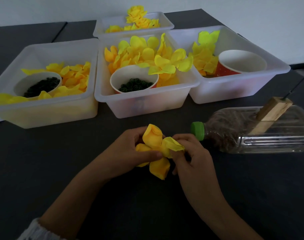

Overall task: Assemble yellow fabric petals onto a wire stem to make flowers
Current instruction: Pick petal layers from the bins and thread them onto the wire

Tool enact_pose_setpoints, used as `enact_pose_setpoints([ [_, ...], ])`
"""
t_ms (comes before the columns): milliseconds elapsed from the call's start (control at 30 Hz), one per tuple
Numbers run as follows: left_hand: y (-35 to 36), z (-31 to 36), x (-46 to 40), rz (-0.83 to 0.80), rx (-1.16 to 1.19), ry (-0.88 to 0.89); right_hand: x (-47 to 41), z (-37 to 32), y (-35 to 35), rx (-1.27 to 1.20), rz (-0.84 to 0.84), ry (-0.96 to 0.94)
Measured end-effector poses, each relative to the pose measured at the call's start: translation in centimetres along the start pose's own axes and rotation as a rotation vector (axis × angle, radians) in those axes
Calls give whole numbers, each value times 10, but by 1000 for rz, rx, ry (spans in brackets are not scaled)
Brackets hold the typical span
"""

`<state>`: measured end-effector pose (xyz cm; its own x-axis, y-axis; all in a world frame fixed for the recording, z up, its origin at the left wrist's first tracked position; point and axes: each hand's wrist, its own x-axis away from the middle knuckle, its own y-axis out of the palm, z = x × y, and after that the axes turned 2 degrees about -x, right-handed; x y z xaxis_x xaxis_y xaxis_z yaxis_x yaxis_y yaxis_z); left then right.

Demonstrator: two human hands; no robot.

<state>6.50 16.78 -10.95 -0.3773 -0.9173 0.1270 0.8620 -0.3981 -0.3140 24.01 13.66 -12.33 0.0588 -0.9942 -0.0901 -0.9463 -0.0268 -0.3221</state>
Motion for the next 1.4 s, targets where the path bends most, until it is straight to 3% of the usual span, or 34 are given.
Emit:
enact_pose_setpoints([
  [267, 6, 1, 0, 248, -255, 73, -1, -5, 3, 54, 86, 68],
  [500, 8, 2, 2, 273, -266, 81, -6, -11, 12, 430, 142, -151],
  [700, 12, 2, 4, 317, -235, 68, -23, -22, -6, 805, -85, -229],
  [833, 13, 3, 4, 285, -346, 65, -31, -31, -9, 978, -279, -280],
  [967, 13, 3, 4, 303, -334, 32, -36, -32, -12, 1013, -302, -432],
  [1167, 16, 1, 1, 320, -266, 5, -40, -24, -14, 883, -101, -915],
  [1300, 18, 1, 3, 359, -233, -13, -42, -18, -14, 883, -154, -968],
  [1400, 19, 2, 3, 391, -234, -31, -44, -18, -16, 888, -96, -863],
])
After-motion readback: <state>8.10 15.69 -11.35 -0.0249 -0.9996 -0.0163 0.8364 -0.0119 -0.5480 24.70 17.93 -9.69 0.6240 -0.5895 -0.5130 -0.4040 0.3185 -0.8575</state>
